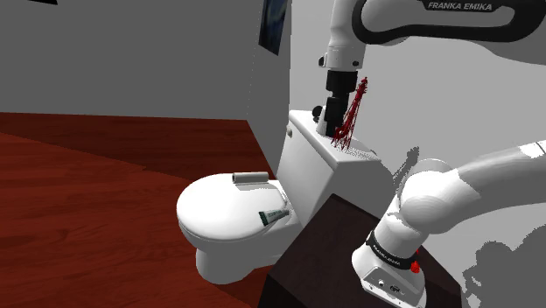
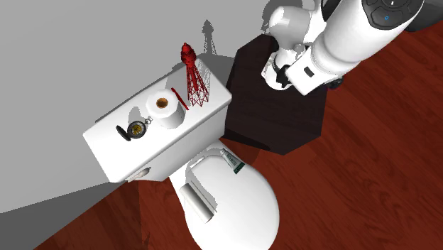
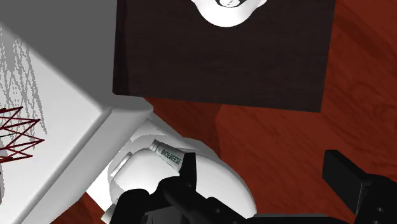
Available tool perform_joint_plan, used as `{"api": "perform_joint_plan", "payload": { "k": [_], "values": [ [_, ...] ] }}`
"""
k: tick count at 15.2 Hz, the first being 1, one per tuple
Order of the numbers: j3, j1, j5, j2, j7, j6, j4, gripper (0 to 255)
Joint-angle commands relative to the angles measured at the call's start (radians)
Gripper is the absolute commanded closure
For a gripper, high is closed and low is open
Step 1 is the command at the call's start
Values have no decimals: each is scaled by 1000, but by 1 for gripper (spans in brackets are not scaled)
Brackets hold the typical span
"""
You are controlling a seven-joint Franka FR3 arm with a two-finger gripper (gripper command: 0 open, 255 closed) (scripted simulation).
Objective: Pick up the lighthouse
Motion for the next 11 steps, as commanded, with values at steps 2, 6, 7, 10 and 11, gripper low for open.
{"api": "perform_joint_plan", "payload": {
  "k": [2, 6, 7, 10, 11],
  "values": [
    [-15, -14, -17, 17, -5, -8, 22, 0],
    [-70, -67, -79, 88, -25, -39, 114, 0],
    [-83, -79, -93, 106, -30, -48, 139, 0],
    [-122, -113, -133, 163, -45, -73, 218, 0],
    [-135, -124, -146, 183, -50, -82, 246, 0]
  ]
}}
